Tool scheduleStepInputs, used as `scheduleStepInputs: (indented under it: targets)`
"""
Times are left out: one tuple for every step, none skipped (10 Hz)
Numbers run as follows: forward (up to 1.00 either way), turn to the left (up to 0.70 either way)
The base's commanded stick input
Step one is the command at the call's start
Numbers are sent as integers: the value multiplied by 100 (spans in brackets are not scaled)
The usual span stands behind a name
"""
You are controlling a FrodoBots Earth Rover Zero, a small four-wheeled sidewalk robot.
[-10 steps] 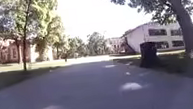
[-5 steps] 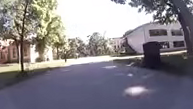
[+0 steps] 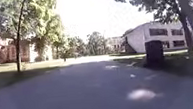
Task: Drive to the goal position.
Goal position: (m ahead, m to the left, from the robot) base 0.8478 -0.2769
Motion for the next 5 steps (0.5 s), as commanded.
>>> scheduleStepInputs:
  targets:
    - [45,0]
    - [45,0]
    - [45,0]
    - [45,0]
    - [45,0]
